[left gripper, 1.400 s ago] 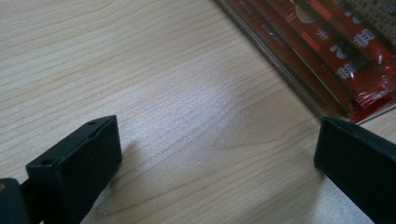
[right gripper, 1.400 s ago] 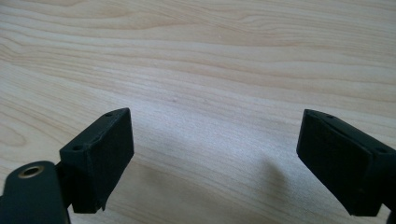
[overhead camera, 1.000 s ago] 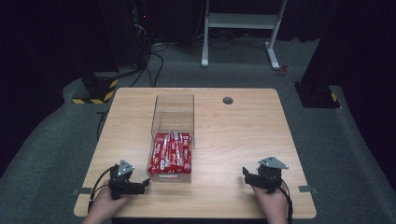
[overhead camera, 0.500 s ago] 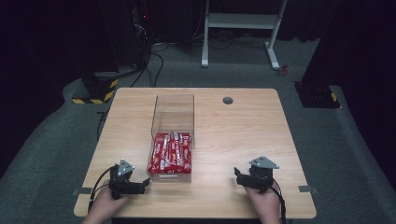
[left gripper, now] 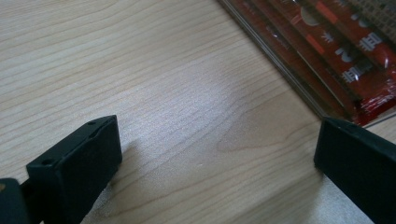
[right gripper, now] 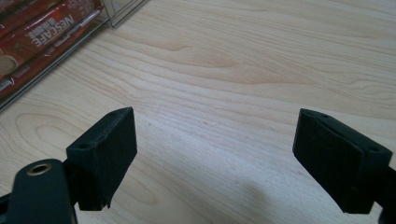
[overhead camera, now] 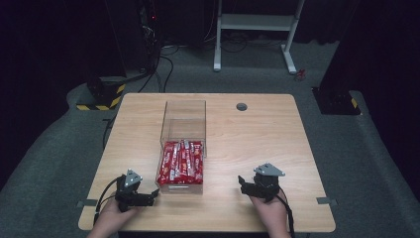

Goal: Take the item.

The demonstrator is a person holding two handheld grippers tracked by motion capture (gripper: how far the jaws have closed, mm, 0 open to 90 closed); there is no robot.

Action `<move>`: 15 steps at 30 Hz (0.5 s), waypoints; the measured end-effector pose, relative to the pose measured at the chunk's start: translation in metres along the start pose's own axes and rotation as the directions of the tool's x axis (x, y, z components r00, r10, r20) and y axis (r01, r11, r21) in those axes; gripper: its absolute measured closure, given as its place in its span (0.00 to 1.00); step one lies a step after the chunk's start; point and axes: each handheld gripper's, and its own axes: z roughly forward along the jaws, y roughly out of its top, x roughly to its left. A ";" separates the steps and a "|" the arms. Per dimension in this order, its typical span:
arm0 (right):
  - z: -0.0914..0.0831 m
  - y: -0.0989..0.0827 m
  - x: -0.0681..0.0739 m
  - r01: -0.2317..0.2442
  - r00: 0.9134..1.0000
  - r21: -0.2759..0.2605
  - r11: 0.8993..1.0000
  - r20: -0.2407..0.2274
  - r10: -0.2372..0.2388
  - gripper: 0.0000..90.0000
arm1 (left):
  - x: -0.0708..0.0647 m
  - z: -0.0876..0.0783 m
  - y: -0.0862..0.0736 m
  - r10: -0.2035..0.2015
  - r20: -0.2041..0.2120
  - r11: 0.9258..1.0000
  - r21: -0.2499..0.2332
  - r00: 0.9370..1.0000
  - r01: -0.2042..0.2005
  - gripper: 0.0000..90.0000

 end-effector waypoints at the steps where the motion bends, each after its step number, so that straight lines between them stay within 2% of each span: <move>1: 0.001 0.001 0.002 0.002 1.000 -0.001 1.000 -0.003 -0.002 0.15 | 0.000 0.000 0.000 0.000 0.000 1.000 0.000 1.000 0.000 0.01; 7: 0.005 0.007 0.011 0.024 0.999 -0.010 1.000 -0.027 -0.025 0.16 | 0.000 0.000 0.000 0.000 0.000 1.000 0.000 1.000 0.000 0.01; 15: 0.003 0.010 0.018 0.023 0.998 -0.020 1.000 -0.060 -0.024 0.16 | 0.000 0.000 0.000 0.000 0.000 1.000 0.000 1.000 0.000 0.01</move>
